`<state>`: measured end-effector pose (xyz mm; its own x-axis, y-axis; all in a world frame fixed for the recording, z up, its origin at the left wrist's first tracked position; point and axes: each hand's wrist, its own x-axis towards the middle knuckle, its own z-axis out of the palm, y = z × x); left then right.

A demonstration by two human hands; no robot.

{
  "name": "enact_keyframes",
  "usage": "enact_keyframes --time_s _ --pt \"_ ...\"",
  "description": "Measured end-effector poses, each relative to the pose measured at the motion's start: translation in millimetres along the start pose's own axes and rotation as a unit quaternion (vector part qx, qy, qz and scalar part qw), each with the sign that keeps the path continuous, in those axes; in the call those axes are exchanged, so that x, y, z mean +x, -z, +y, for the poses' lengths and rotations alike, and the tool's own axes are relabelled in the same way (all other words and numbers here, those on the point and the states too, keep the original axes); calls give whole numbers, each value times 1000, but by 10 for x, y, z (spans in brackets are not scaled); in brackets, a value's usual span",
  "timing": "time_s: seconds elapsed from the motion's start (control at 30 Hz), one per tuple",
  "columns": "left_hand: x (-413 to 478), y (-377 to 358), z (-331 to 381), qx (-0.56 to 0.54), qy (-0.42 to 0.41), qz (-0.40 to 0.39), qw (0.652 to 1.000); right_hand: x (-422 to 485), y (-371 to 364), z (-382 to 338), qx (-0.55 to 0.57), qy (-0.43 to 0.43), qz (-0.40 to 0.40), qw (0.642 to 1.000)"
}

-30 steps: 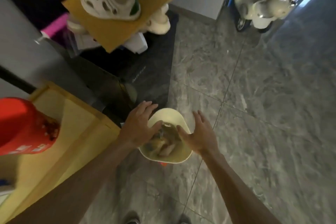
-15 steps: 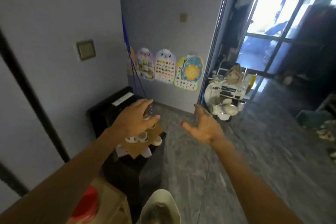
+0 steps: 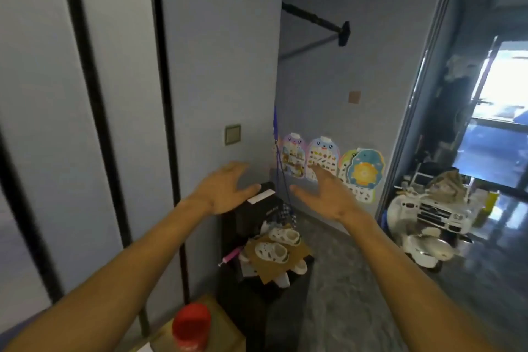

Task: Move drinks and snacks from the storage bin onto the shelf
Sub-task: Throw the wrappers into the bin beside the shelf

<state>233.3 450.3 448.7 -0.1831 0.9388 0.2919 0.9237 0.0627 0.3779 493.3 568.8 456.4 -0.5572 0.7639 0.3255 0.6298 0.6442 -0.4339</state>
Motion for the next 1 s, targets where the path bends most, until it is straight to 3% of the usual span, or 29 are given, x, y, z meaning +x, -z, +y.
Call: enact_keyframes --time_s 0.23,0.53,0.77,1.0 --pt "-1192 332 -423 56 162 52 984 34 -636 -629 47 122 -84 988" --pt "-3030 896 -899 102 371 89 919 -443 -1615 -2026 63 232 -228 943" --pt "-4116 968 -1558 93 449 89 884 -900 -2528 -3009 65 287 -298 908" --pt "-4679 395 -2472 58 475 -7 878 -1278 -3587 -3359 35 267 -380 885"
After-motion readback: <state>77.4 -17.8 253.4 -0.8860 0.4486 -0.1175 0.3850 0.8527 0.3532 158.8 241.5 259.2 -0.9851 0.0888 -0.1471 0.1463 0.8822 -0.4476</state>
